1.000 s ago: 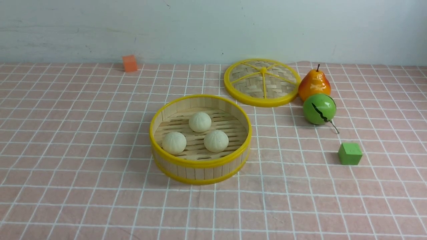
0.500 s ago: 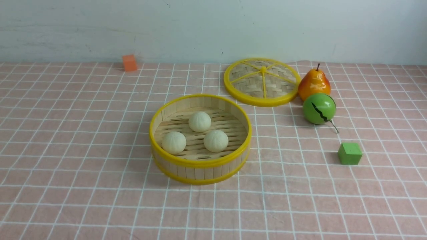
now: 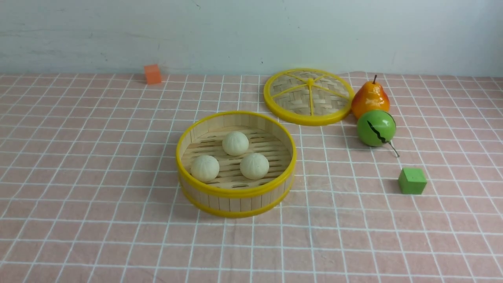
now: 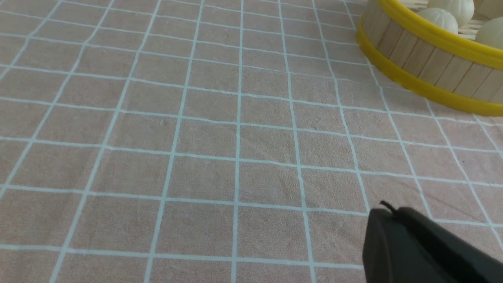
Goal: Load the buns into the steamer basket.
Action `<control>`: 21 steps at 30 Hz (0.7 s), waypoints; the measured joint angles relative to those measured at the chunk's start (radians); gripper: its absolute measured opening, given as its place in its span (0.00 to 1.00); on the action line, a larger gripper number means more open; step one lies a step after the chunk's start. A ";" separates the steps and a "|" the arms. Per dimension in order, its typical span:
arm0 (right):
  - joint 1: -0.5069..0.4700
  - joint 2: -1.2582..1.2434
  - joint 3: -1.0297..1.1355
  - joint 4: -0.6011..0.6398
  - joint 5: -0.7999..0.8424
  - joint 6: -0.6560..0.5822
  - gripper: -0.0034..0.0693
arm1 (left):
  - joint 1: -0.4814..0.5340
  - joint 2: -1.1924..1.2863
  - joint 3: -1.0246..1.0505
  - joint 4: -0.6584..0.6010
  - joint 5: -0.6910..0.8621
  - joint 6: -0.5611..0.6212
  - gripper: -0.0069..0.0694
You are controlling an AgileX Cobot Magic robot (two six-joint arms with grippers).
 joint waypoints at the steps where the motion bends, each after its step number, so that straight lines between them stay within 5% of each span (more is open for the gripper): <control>1: 0.000 0.000 0.000 0.000 0.000 0.000 0.13 | 0.000 0.000 0.000 0.000 0.000 0.000 0.07; 21: 0.000 0.000 0.000 0.000 0.000 0.000 0.17 | 0.000 0.000 0.000 0.000 0.000 0.000 0.07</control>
